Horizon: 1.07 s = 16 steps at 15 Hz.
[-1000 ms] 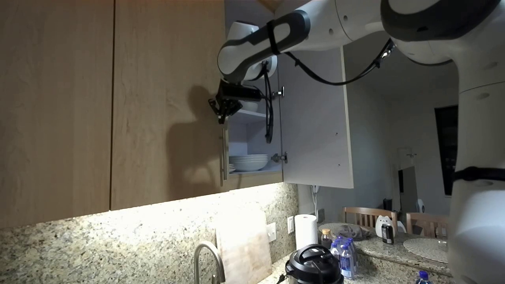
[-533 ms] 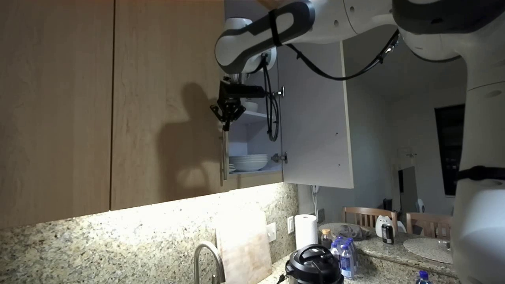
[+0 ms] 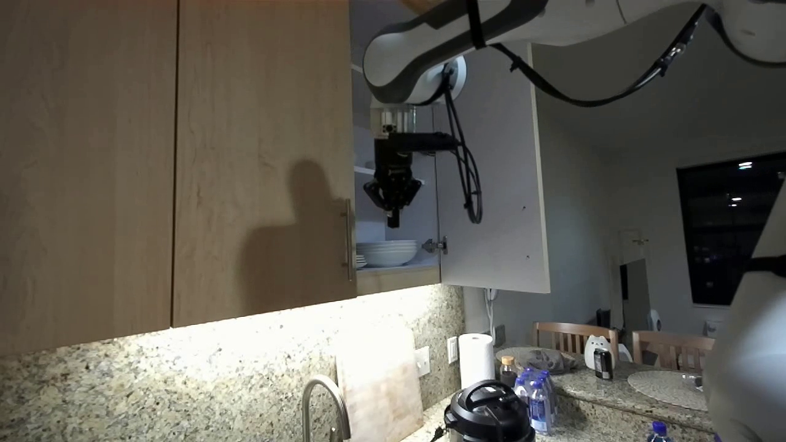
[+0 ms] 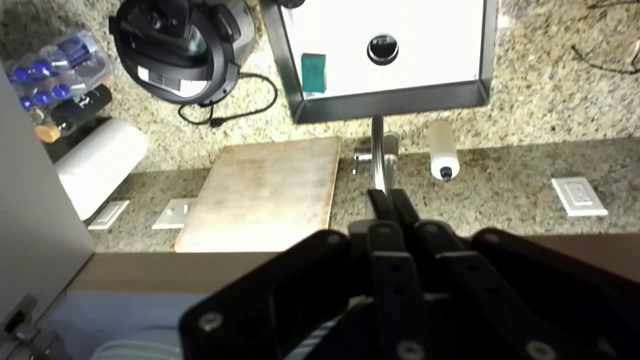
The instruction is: Close the cabinet door on the left
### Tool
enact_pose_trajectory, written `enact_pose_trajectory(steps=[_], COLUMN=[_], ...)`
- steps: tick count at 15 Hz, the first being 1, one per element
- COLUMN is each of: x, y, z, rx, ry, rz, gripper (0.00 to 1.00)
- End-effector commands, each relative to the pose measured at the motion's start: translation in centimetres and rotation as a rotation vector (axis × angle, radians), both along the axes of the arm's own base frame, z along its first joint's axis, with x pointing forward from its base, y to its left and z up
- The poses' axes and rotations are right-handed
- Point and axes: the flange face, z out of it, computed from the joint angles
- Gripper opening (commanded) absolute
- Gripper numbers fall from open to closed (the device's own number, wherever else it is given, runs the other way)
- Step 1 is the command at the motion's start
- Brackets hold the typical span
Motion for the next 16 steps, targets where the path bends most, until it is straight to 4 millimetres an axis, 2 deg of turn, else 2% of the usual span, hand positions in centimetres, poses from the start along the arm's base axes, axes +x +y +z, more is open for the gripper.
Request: enact_pose_trajectory(steps=[1, 4, 7, 10, 13, 14, 16], x=[-3.9, -5.7, -7.1, -8.4, -9.3, -9.5, -9.9], y=[-2.2, -4.0, -5.2, -5.8, -6.1, -6.1, -6.1], z=[-4.8, -8.9, -11.7, -13.3, -13.9, -13.9, -13.8], rx=[0.078, 0.144, 0.193, 0.206, 0.190, 0.184, 0.169], ry=[0.095, 0.143, 0.191, 0.224, 0.240, 0.242, 0.252], rz=[0.021, -0.015, -0.049, -0.062, -0.046, -0.033, 0.017], gripper=[0.07, 0.06, 0.07, 0.06, 0.07, 0.28, 0.37])
